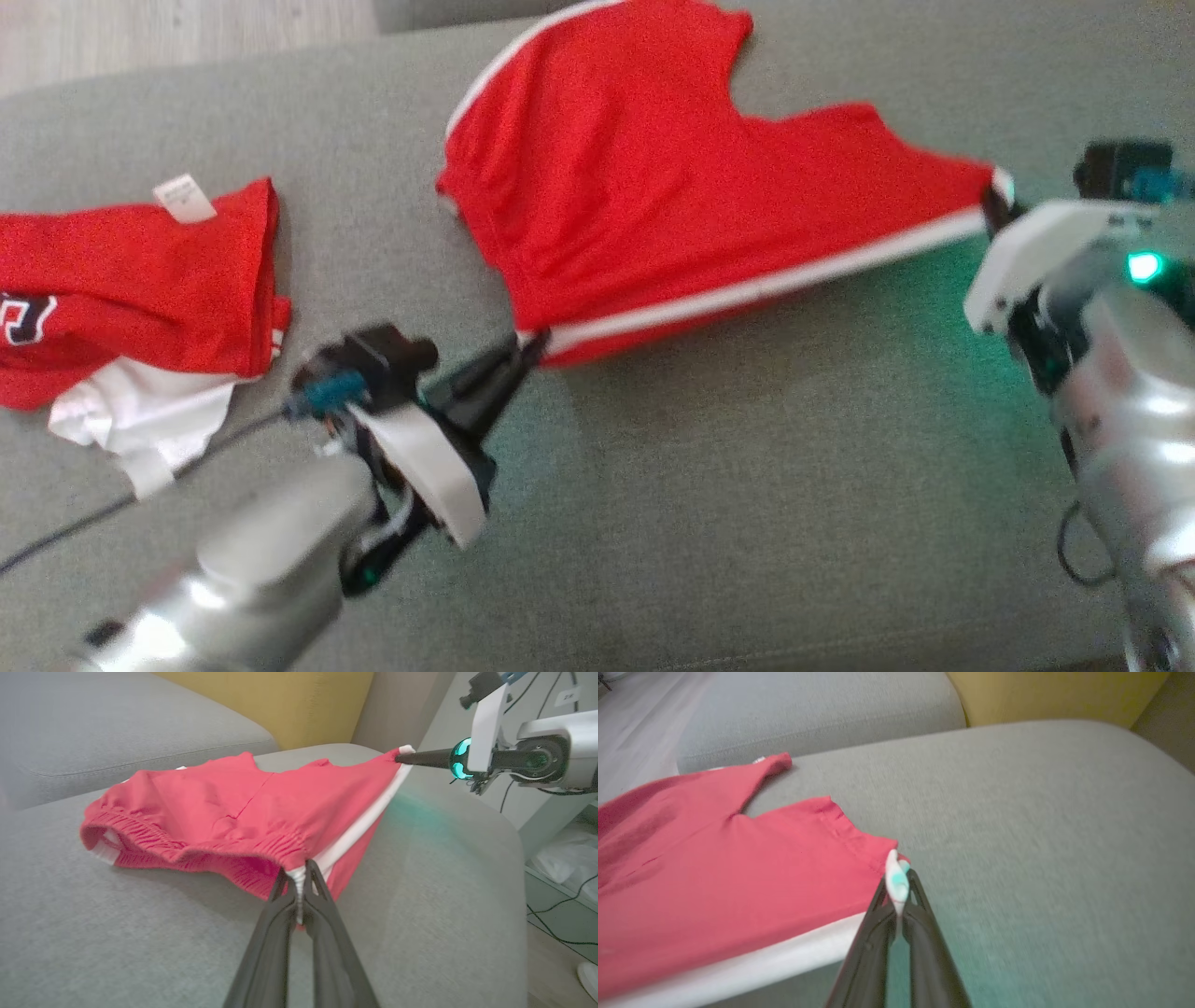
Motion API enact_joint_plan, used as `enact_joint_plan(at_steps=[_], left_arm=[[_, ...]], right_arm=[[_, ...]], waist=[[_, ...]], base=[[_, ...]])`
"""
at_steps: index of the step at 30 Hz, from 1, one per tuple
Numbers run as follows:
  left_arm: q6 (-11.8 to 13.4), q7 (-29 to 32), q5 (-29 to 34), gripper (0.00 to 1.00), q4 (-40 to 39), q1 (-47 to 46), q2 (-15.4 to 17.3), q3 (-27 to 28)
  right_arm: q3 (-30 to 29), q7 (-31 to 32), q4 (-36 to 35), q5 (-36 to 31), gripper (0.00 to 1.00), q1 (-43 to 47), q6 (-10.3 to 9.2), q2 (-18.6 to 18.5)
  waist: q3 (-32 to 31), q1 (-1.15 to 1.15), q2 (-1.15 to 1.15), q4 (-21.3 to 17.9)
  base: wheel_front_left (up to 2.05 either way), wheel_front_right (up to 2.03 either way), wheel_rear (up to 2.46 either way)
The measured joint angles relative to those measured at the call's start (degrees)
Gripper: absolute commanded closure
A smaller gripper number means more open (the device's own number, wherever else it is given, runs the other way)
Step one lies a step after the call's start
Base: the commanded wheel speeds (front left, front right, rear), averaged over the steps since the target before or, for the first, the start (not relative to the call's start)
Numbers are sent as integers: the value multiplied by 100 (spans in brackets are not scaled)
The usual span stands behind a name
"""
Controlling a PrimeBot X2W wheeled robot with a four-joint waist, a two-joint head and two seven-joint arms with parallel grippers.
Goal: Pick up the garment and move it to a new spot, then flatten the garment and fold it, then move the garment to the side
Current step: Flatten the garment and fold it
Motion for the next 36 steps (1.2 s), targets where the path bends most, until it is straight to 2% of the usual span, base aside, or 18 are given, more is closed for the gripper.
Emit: enact_joint_plan(at_steps=[8,15,18,22,27,32,36], left_arm=[[336,25,-156,100,-733,780,11,-210],[637,202,-212,100,-1396,1213,49,-386],[765,203,-211,100,-1486,1191,90,-358],[851,192,-211,100,-1506,1141,120,-261],[911,88,-275,100,-1485,760,112,40],[910,33,-331,100,-1366,446,102,249],[850,-9,-331,100,-1248,199,2,303]], right_arm=[[382,858,-688,828,100,1140,2,-433],[385,1429,-1796,1379,100,2090,2,-854],[243,1512,-2330,1430,100,2284,2,-907],[-56,1515,-3112,1399,100,2333,2,-887],[-521,1463,-3893,1107,100,2271,2,-664],[-727,1463,-4239,690,100,1649,2,-315],[-760,1458,-4090,255,100,951,2,-161]], waist=[[-533,0,0,-111],[-783,0,0,-140],[-743,1,0,-110],[-608,1,0,-34],[-334,2,0,93],[0,2,0,265],[297,2,0,441]], base=[[0,0,0],[0,0,0],[0,0,0],[0,0,0],[0,0,0],[0,0,0],[0,0,0]])
